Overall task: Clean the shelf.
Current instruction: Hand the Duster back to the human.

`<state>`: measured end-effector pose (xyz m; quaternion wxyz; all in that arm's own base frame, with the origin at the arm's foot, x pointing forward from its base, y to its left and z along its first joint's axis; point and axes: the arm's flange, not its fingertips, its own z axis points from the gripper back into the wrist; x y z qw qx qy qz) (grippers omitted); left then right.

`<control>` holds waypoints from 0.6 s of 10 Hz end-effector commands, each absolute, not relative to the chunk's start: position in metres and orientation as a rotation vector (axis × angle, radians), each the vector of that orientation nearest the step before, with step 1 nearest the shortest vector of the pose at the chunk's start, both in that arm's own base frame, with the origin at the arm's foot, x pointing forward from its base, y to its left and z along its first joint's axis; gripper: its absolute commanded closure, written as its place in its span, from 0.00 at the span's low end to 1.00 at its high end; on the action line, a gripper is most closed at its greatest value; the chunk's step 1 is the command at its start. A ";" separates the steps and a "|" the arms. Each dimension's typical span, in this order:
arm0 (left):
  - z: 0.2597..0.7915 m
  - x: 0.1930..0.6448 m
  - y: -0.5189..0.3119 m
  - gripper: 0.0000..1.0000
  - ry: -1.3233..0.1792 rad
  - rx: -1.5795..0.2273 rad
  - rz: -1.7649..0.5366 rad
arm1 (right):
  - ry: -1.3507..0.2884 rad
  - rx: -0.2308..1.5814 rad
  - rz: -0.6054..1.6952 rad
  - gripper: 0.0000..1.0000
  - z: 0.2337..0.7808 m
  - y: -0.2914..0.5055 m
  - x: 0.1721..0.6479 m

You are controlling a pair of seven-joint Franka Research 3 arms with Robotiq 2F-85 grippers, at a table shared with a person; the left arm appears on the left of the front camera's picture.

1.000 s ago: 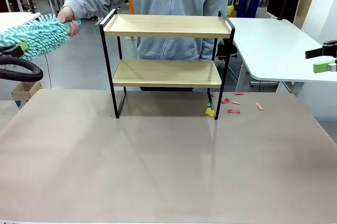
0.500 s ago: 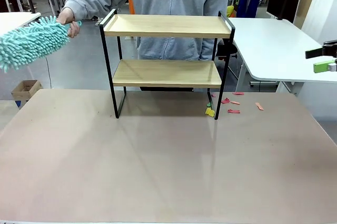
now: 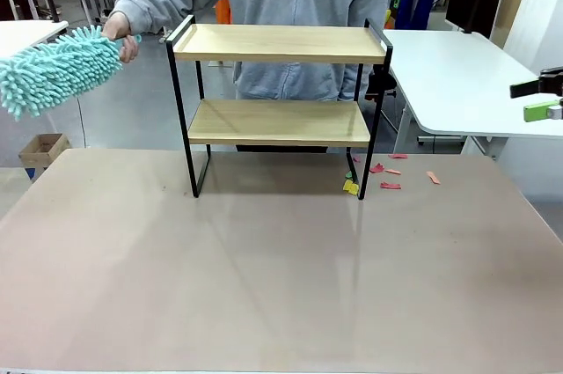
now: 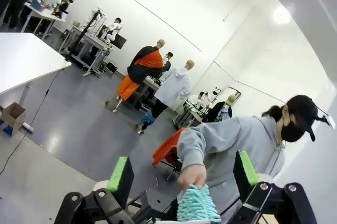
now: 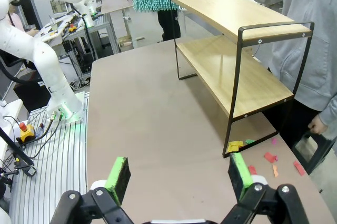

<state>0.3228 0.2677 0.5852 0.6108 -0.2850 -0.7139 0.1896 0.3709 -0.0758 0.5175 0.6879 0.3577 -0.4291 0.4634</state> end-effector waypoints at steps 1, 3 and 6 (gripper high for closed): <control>0.591 0.321 0.251 0.00 -1.652 -0.651 0.401 | -0.977 0.809 1.033 0.00 0.520 -0.076 0.371; 0.591 0.321 0.251 0.00 -1.652 -0.651 0.401 | -0.977 0.809 1.033 0.00 0.520 -0.076 0.371; 0.591 0.321 0.251 0.00 -1.652 -0.651 0.401 | -0.977 0.809 1.033 0.00 0.520 -0.076 0.371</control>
